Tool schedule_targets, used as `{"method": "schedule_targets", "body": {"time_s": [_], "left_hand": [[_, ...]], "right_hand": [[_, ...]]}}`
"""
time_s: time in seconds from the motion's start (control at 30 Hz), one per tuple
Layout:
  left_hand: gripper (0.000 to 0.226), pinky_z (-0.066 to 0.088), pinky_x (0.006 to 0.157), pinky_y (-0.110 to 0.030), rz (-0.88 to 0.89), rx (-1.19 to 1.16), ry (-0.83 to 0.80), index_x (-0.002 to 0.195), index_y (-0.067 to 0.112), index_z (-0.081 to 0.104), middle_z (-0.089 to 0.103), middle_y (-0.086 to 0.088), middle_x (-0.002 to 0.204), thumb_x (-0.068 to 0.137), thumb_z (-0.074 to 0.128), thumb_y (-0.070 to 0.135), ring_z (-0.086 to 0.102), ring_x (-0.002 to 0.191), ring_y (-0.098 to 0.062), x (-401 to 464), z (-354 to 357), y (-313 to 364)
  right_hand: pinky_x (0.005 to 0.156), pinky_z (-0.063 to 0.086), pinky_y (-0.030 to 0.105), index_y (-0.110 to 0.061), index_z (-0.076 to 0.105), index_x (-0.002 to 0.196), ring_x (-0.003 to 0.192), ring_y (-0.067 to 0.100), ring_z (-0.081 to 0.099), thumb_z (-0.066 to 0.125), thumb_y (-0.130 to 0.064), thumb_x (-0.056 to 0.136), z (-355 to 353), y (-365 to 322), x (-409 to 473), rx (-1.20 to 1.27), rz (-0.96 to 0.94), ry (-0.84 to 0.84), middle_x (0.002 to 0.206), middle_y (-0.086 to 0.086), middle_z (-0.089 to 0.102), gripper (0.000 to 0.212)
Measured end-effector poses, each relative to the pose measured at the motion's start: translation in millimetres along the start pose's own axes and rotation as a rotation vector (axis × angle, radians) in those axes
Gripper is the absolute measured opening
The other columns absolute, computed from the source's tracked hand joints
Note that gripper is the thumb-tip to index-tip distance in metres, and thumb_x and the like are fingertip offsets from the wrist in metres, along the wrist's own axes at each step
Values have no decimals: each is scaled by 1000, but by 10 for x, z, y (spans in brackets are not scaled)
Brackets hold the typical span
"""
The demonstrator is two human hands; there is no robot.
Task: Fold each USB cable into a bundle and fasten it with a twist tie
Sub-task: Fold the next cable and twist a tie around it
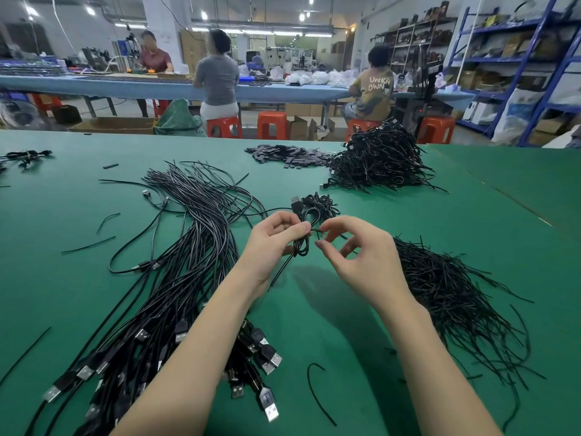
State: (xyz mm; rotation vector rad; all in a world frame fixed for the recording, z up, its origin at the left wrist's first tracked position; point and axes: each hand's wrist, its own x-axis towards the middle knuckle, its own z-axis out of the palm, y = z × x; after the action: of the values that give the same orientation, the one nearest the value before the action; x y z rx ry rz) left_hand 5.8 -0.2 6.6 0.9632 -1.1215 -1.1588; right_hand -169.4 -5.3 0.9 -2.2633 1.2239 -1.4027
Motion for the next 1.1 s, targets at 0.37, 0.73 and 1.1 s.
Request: {"method": "schedule_targets", "body": {"time_s": [0.37, 0.73, 1.1], "left_hand": [[16, 39, 60, -15, 39, 96, 21, 82, 19, 60, 59, -1, 77, 87, 73, 10, 50, 68, -9, 1, 27, -42], [15, 43, 76, -30, -79, 90, 31, 78, 21, 62, 65, 6, 76, 87, 74, 19, 58, 74, -9, 4, -16, -100], [15, 43, 71, -20, 24, 114, -54, 85, 26, 62, 64, 11, 82, 88, 74, 17, 55, 75, -4, -3, -14, -129]], "right_hand": [[37, 31, 13, -14, 67, 80, 42, 7, 51, 66, -14, 92, 124, -206, 52, 1021, 1012, -127, 66, -4, 61, 12], [54, 48, 26, -35, 75, 91, 52, 4, 57, 76, -38, 88, 202, -49, -164, -227, -9, 176, 83, -17, 68, 4], [34, 22, 13, -11, 76, 69, 40, 3, 38, 74, -16, 79, 179, -56, -21, 1205, 1033, -133, 58, -4, 53, 12]]}}
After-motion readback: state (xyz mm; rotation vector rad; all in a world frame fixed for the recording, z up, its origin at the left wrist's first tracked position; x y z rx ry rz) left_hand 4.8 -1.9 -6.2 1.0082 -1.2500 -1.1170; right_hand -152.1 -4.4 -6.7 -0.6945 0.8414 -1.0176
